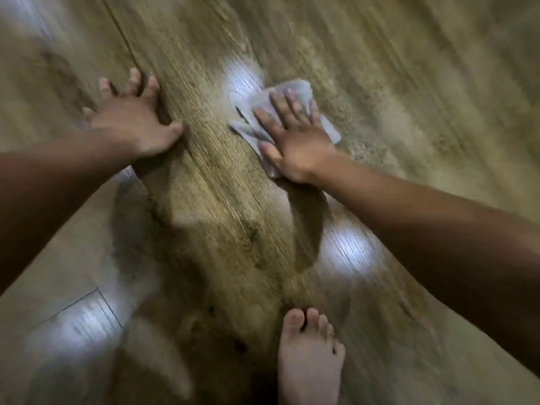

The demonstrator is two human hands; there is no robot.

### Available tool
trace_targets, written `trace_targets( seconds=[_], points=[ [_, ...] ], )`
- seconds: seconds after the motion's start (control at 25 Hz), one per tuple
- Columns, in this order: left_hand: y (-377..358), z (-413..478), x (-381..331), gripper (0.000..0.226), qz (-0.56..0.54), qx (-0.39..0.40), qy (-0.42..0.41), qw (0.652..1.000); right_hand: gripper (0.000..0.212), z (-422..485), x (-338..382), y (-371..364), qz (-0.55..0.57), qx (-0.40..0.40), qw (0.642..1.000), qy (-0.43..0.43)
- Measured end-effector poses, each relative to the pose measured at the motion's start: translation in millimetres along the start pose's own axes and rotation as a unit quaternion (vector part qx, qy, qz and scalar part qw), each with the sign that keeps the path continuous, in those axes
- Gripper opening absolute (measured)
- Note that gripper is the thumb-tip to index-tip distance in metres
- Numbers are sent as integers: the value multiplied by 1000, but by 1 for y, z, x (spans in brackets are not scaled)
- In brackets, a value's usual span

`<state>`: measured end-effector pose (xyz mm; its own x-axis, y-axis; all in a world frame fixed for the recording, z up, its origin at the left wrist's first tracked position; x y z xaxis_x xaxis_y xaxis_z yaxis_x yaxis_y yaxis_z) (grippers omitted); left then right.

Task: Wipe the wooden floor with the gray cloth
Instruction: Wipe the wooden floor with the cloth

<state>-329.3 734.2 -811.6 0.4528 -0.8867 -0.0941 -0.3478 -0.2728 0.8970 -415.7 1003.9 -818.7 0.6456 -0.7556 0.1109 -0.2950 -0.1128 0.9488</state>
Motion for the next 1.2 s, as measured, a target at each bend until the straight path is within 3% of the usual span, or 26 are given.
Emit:
trace_targets(
  seconds=[0.12, 0.28, 0.44, 0.48, 0.56, 0.68, 0.88, 1.04, 1.2],
  points=[
    [9, -14, -7, 115, 24, 46, -8, 999, 63, 12, 10, 6, -35, -2, 999, 13],
    [5, -38, -11, 142, 51, 158, 20, 986, 53, -197, -17, -37, 28, -44, 999, 11],
    [-5, -57, -26, 149, -39, 185, 57, 980, 54, -257, -51, -46, -11, -3, 996, -88],
    [-5, -58, -25, 150, -51, 181, 54, 981, 59, -248, -48, -41, -2, 39, 997, -72],
    [-2, -57, -25, 152, -71, 188, 62, 978, 64, -208, -50, -25, -17, 25, 996, -83],
    [0, -55, -24, 153, -68, 181, 79, 978, 48, -88, -54, 5, -13, 10, 994, -112],
    [-5, -54, -23, 155, -58, 165, 79, 981, 37, 57, -73, 72, -11, -219, 974, -63],
    [-1, -49, -28, 155, -21, 162, 86, 983, 44, 132, -84, 82, 67, -184, 978, -67],
    [5, -44, -27, 146, 69, 143, 72, 985, 43, 152, -81, 63, 47, -185, 978, -89]
  ],
)
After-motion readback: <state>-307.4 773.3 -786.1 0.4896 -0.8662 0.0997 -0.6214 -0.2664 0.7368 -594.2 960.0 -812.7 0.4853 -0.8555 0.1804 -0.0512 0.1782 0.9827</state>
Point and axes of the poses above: each hand's wrist, its own z-axis towards the middle knuckle, its own y-axis out of the back of the hand, x = y × z, the point moved 1 cm from there along z, towards the middle knuckle, and after that the axes turned 2 degrees about -y, right-handed, at the moved point
